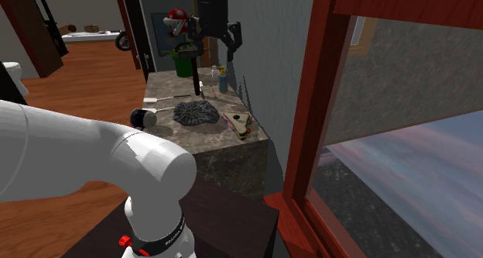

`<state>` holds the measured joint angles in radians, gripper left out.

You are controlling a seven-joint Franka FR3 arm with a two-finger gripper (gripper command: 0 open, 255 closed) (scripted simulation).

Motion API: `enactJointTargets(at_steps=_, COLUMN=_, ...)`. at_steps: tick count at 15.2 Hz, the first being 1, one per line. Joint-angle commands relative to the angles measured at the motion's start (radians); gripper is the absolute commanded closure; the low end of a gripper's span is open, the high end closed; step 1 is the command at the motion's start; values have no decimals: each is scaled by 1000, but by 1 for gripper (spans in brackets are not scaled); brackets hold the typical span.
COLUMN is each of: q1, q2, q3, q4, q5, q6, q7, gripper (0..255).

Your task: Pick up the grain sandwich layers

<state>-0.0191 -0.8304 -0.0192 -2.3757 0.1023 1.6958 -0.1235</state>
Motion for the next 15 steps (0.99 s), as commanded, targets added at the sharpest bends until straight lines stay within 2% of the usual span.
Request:
enactJointTargets(at_steps=1, q1=0, q2=0, q3=0, q4=0, q5=0, q6=0, q7=0, gripper=0)
enactJointTargets(at_steps=8, q1=17, q2=216, q3=38, q4=-17, q5=5, q6=199, q7=0, gripper=0)
enactJointTargets(at_steps=15, q1=28, q2=470, q3=73, q4=29, q5=-4, q6=372, q7=7, gripper=0)
